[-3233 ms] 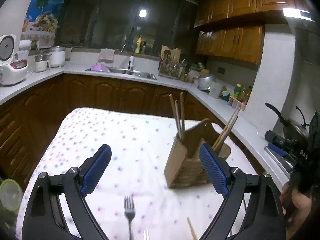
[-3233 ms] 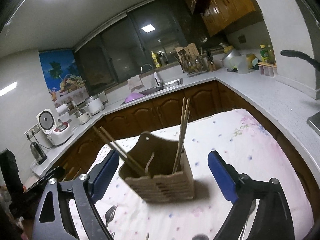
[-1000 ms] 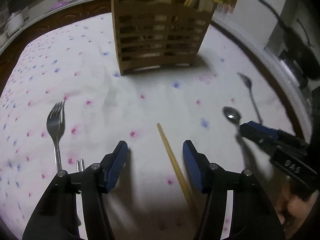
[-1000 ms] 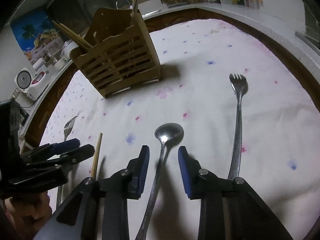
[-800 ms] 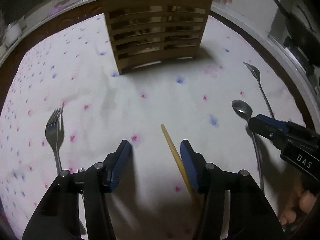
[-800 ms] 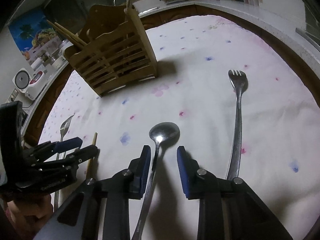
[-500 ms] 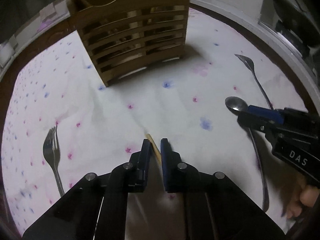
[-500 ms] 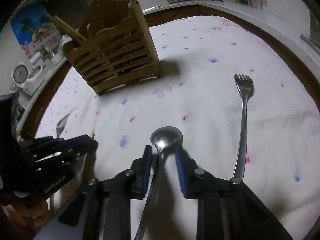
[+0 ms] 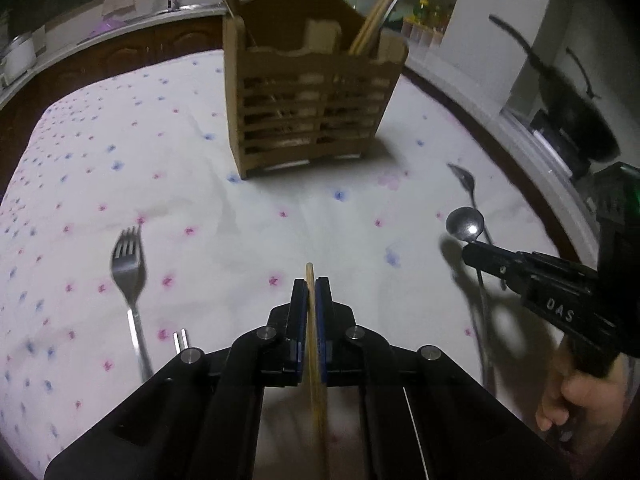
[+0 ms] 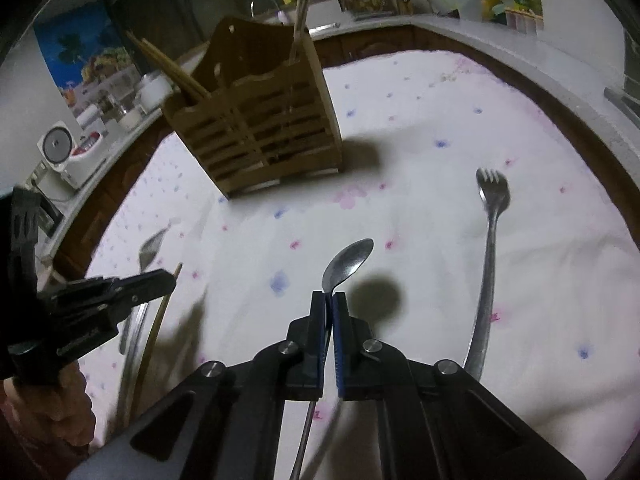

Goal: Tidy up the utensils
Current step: 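Lift the spoon and chopstick and carry them above the wooden holder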

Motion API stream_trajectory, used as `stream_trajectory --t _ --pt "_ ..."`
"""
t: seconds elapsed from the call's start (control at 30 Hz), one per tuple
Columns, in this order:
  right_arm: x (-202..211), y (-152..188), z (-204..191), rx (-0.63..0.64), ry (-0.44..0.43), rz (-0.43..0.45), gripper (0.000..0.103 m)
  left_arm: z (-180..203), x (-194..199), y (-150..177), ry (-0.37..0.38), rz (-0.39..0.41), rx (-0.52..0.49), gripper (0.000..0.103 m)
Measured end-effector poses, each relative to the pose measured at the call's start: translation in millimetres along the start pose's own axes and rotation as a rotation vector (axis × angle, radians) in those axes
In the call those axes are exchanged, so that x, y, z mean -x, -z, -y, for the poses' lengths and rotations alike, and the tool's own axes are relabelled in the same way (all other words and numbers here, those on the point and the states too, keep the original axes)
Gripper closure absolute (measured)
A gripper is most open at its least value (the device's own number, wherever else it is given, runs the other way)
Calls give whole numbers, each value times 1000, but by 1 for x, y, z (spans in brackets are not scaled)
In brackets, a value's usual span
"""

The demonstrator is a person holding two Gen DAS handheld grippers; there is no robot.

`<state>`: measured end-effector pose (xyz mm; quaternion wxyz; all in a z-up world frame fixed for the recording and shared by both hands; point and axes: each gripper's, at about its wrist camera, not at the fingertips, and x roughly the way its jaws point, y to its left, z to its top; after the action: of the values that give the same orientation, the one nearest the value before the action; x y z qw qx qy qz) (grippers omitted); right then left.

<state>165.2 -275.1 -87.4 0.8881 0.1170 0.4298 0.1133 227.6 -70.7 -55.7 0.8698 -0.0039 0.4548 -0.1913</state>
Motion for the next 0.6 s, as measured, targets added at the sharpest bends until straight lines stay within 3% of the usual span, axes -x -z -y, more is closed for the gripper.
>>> stream_trajectory --t 0.6 --pt "63 -18 -37 64 -40 160 101 -13 114 -12 53 289 64 100"
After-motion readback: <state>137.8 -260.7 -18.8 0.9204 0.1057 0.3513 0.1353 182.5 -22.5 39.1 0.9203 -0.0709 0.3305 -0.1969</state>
